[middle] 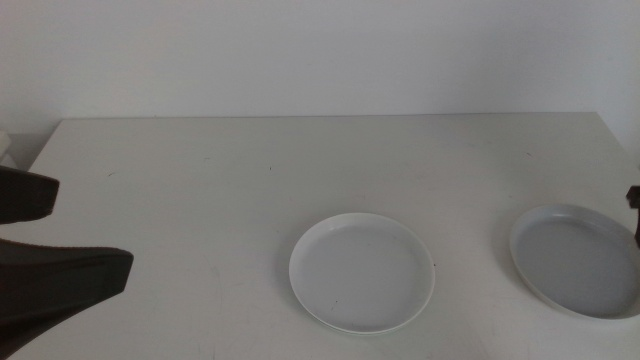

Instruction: Stack the three bowls on top of each other.

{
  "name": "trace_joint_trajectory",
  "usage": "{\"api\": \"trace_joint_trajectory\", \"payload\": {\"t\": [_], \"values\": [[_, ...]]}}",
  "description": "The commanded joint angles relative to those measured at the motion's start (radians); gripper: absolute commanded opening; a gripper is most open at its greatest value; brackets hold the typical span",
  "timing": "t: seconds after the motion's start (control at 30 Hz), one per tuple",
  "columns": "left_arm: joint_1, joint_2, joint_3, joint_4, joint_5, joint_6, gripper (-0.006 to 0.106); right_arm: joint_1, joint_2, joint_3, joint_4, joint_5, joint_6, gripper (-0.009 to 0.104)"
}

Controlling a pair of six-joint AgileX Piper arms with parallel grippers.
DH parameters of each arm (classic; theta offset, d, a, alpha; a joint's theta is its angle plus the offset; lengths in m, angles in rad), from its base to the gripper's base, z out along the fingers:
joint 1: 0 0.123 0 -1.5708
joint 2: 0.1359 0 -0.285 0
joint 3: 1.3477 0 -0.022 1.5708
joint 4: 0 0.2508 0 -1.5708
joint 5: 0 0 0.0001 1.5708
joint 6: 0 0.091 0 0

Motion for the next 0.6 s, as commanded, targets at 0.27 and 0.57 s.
{"api": "trace_joint_trajectory", "payload": {"t": [0.27,0.57], "values": [[0.002,0.002,-0.026,-0.014,-0.063,-0.004,0.105,-0.009,0.103,-0.029,0.021,-0.034,-0.009,0.047],[0.002,0.002,-0.026,-0.014,-0.063,-0.004,0.105,-0.009,0.096,-0.029,0.022,-0.031,0.008,-0.001]]}}
